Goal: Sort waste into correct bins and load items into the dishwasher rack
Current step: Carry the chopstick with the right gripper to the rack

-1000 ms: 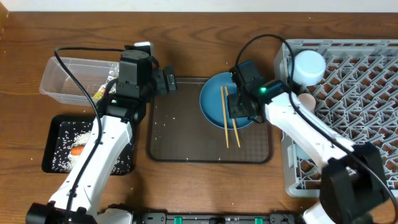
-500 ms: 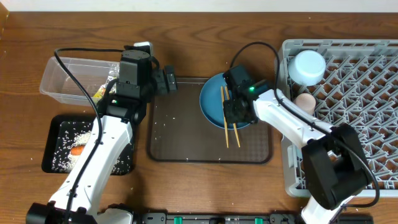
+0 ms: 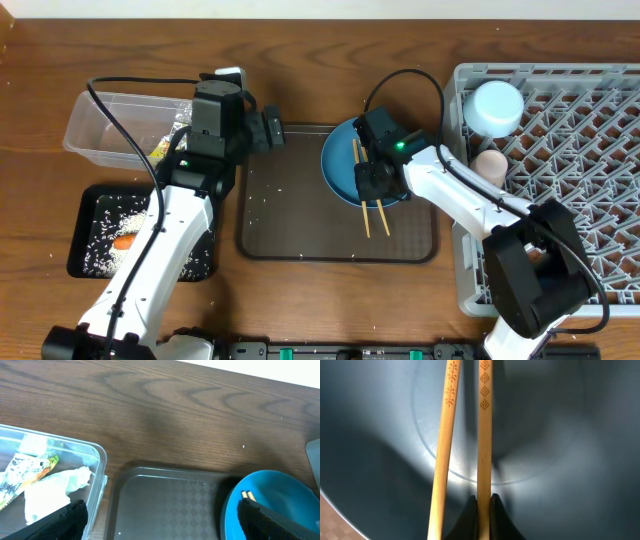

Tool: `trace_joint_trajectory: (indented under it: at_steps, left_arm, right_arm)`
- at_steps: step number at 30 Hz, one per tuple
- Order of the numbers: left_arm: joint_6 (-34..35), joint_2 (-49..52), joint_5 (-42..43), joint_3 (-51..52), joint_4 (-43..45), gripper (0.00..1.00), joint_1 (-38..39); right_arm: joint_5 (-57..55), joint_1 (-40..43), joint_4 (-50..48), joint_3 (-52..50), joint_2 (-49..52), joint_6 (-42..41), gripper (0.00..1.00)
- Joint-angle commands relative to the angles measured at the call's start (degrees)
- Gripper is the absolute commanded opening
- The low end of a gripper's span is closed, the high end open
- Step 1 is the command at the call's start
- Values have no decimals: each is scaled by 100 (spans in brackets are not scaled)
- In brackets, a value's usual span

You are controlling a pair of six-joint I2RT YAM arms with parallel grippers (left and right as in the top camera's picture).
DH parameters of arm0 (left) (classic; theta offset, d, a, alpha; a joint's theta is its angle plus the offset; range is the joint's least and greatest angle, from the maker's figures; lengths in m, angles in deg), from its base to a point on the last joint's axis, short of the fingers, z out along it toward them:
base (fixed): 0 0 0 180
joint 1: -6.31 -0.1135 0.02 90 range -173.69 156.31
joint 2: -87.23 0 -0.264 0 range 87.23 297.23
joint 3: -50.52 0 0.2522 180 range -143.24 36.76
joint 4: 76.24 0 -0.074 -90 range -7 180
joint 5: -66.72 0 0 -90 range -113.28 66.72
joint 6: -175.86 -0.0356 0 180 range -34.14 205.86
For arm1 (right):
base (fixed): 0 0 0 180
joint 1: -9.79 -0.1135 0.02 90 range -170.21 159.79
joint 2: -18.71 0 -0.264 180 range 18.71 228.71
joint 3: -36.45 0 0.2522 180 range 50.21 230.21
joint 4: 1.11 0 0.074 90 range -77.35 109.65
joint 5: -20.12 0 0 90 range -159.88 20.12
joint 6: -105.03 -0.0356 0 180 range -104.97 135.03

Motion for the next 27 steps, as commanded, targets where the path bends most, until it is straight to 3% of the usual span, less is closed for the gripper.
trace_joint_trajectory:
  at_steps: [1, 9, 14, 21, 27]
  left_arm:
    - [28, -46, -50, 7, 4, 98, -20]
    - [28, -46, -50, 7, 4, 98, -20]
    - [28, -46, -50, 7, 2, 98, -20]
    - [28, -46, -50, 4, 2, 98, -20]
    - [28, -46, -50, 7, -11, 98, -20]
  right_arm:
    - [-15, -28, -11, 48, -52, -7, 1]
    - [-83, 254, 44, 219, -1145, 284, 1]
    - [-909, 619, 656, 219, -2173, 345, 1]
    - [-1453, 1646, 1707, 216, -3215, 1884, 1]
    - [-1456, 2732, 2321, 184, -3320, 2559, 1]
